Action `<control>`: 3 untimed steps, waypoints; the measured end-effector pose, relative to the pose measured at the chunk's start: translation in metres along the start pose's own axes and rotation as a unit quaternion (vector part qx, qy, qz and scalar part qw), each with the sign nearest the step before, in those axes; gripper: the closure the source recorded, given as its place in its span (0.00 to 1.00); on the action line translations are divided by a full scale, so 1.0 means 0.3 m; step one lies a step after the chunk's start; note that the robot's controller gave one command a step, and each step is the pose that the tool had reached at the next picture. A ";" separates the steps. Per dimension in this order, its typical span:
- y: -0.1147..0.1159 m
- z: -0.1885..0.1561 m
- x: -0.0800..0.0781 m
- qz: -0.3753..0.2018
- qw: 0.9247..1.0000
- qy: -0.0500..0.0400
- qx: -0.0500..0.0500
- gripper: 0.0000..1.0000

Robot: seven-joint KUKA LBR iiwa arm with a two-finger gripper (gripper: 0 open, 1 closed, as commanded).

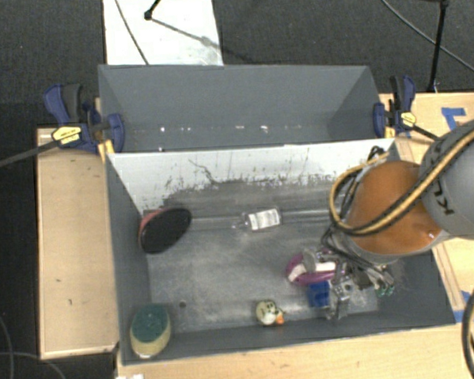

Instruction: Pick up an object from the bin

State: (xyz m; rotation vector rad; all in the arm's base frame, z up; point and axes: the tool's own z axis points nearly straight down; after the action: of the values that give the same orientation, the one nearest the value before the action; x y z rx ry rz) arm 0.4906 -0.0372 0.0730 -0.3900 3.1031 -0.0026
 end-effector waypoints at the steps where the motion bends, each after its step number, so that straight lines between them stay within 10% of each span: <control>1: -0.002 -0.002 0.023 0.021 1.000 -0.001 -0.001 0.00; 2: -0.003 -0.008 0.018 0.020 1.000 -0.003 0.000 1.00; 3: 0.070 -0.016 -0.013 -0.201 0.979 -0.008 0.006 1.00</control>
Offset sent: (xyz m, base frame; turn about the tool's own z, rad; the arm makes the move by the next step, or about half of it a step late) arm -0.0117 -0.0033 -0.0030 0.0484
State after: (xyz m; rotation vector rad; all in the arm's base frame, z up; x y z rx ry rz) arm 0.4890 -0.0160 0.0777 -1.0014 2.9460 -0.0232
